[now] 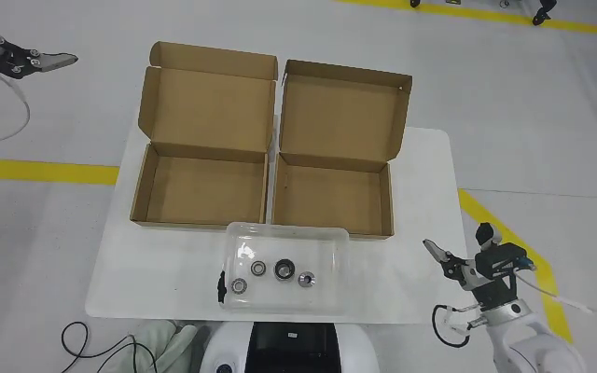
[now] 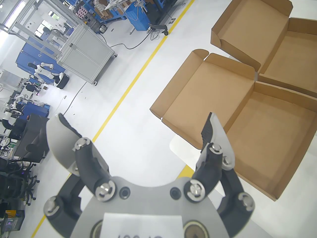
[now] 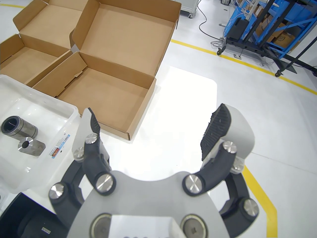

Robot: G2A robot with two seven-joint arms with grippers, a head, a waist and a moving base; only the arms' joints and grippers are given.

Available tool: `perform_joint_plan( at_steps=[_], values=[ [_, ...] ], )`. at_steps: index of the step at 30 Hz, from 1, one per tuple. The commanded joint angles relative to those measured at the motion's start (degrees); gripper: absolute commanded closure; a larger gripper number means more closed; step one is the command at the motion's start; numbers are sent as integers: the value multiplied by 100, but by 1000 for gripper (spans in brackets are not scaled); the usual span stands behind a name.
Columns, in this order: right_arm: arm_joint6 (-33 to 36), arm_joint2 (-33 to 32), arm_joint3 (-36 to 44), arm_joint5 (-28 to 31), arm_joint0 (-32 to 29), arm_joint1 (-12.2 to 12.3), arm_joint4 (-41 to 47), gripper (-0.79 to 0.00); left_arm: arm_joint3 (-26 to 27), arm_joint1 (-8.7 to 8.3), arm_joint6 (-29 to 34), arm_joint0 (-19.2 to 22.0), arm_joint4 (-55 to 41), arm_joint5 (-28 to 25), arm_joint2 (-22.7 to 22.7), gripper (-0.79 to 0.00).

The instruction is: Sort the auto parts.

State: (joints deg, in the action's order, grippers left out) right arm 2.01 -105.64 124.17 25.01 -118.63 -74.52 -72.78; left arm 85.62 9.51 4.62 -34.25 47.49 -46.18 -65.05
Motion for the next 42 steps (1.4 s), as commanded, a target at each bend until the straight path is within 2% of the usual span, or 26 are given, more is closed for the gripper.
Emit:
perform_joint_plan(
  at_steps=[1,11,16,27,34,39,42],
  values=[
    [1,-1,1,-3,-1,0,2,-785,0,0,0,0,0,0,0,-785],
    [-13,10,0,13,36,2,-3,-785,0,0,0,0,0,0,0,-785],
    [-22,199,-67,478,328,48,-132,-785,0,0,0,0,0,0,0,-785],
    [677,1432,-402,1801,1283,170,-1173,-785,0,0,0,0,0,0,0,-785],
    [1184,2245,-967,2539,2045,211,-1295,-785,0,0,0,0,0,0,0,-785],
    [1268,2601,-1295,2709,2487,220,-1122,-785,0,0,0,0,0,0,0,-785],
    [1246,2617,-1306,2729,2505,221,-1093,-785,0,0,0,0,0,0,0,-785]
  ],
)
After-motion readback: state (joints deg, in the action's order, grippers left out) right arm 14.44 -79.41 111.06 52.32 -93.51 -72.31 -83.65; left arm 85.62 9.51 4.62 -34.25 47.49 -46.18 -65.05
